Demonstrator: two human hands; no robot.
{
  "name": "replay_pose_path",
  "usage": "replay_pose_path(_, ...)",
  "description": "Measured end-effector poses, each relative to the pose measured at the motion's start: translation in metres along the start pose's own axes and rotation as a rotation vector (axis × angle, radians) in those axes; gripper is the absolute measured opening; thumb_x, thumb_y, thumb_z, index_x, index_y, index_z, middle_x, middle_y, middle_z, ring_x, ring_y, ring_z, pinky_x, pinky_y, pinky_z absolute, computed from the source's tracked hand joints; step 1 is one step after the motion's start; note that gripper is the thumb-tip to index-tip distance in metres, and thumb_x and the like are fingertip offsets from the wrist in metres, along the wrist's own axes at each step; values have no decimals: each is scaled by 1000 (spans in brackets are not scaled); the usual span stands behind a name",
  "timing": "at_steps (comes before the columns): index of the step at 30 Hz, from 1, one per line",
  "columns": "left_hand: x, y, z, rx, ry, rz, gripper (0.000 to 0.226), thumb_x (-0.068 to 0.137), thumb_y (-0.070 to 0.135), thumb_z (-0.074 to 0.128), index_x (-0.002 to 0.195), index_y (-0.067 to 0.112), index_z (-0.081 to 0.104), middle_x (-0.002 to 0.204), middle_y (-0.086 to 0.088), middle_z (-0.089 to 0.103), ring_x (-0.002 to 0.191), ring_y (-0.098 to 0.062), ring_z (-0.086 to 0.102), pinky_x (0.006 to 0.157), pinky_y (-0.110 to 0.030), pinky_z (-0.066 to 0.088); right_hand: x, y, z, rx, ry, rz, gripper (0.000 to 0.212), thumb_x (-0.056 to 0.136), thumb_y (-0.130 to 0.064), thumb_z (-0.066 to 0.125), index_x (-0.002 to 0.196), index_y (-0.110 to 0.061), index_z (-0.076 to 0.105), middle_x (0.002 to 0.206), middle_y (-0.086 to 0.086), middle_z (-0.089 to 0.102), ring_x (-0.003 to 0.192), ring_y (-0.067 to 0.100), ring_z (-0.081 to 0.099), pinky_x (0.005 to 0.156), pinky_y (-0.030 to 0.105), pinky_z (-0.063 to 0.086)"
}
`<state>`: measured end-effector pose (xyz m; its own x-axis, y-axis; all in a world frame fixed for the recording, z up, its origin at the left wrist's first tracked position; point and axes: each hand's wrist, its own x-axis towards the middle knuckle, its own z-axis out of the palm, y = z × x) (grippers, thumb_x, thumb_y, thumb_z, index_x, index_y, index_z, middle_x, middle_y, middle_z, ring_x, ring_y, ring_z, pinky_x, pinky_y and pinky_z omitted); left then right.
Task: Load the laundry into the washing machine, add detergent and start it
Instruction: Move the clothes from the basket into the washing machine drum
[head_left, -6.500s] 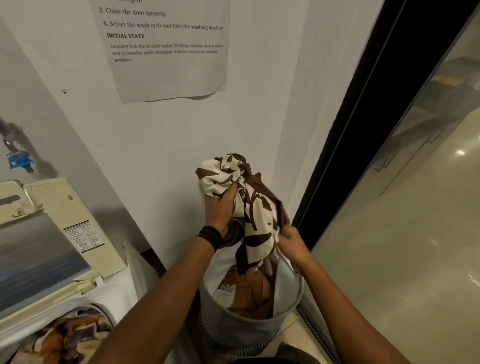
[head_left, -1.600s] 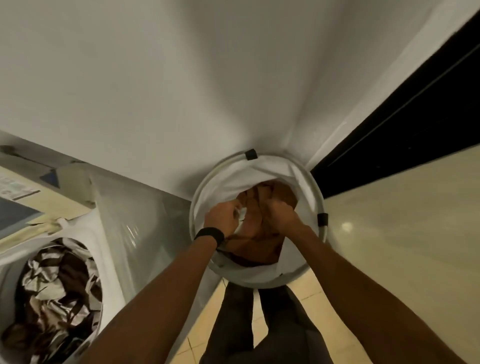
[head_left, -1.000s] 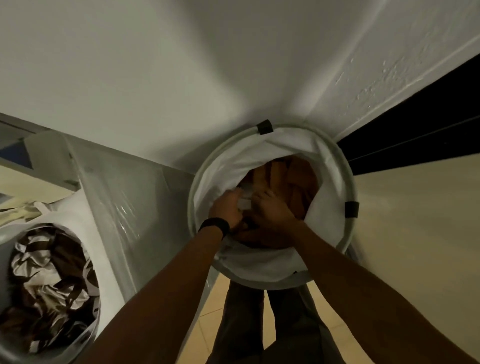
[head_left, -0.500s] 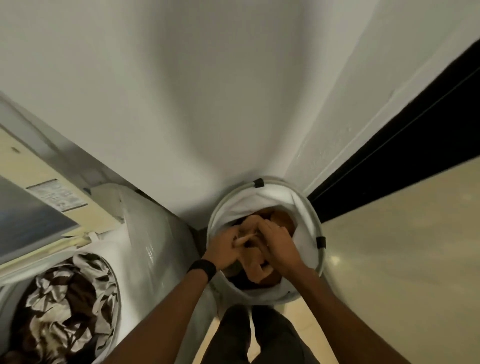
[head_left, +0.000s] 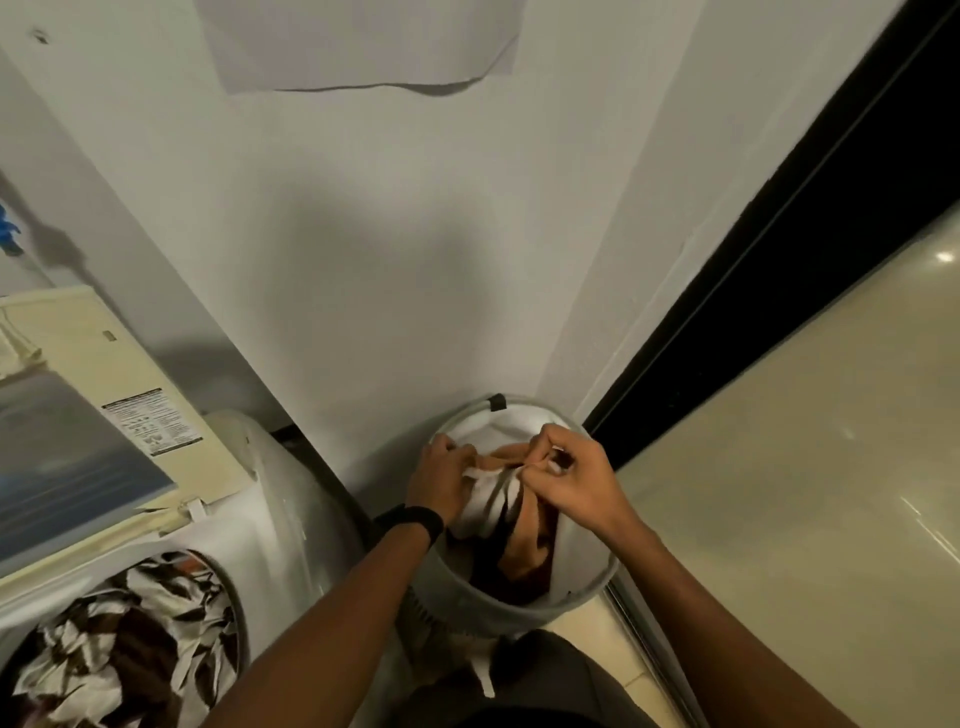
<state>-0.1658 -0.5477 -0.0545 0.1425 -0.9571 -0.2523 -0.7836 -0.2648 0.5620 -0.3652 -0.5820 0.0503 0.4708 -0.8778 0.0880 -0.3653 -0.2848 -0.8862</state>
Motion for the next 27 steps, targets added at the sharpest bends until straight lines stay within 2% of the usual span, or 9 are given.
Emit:
replay_pose_path(3,0,-1,-13,-16,123,67,20,89,26,74,106,22,64,116,-1,55,110,-26,48,87,-35,45,-2,-2,-10,105,94,29,5,78,-17,65,81,-13,64,71,5,59,71,25,61,71,35,50)
replay_pose_path(6,-7,6,-39,-166,99,105,29,90,31,77,113,18,66,107,1,65,103,-23,59,78,-27,41,-1,1,-16,133,103,105,25,81,-38,65,95,-17,65,68,12,47,65,23,52,67,32,45)
replay_pose_path(9,-12,27,-65,-217,195,128,23,89,41,76,96,22,66,86,10,67,77,-11,57,65,-27,35,8,6,-11,-32,41,105,28,86,-43,75,108,-30,65,74,-9,51,65,3,47,66,20,43)
replay_pose_path(12,-10,52,-87,-221,245,183,35,83,47,80,78,28,51,70,11,58,67,-11,54,61,-25,38,19,14,-6,-334,-86,-1,42,86,-47,77,124,-36,64,96,-24,52,88,-4,50,75,12,39)
replay_pose_path(15,-8,57,-104,-181,206,214,35,78,47,83,83,29,53,76,11,63,72,-10,60,63,-23,45,33,19,-20,-323,10,-5,14,93,-38,66,95,-25,72,87,-11,50,82,2,49,74,21,36)
replay_pose_path(18,-10,37,-117,-154,220,172,26,74,48,79,83,31,62,81,14,67,77,-5,61,66,-30,46,50,12,-55,-238,115,-32,2,87,-32,66,86,-34,67,86,-15,60,83,-3,57,76,16,42)
replay_pose_path(21,-14,33,-118,-345,279,187,18,83,40,74,78,26,64,75,11,64,72,-6,57,67,-27,43,62,0,-81,-198,80,56,14,82,-21,78,83,-32,69,74,-10,66,72,4,61,70,27,50)
replay_pose_path(24,-16,55,-109,-505,277,221,11,93,27,67,93,17,63,90,1,64,85,-11,60,78,-24,48,73,-13,-79,-104,61,24,14,80,-14,78,79,-25,69,73,-6,69,70,6,62,68,26,51)
replay_pose_path(27,-19,88,-93,-692,216,180,6,102,24,56,96,22,55,88,11,57,80,-8,53,75,-20,44,82,-25,-62,-20,-11,-43,7,83,-14,79,80,-17,74,79,-1,73,76,11,67,73,30,55)
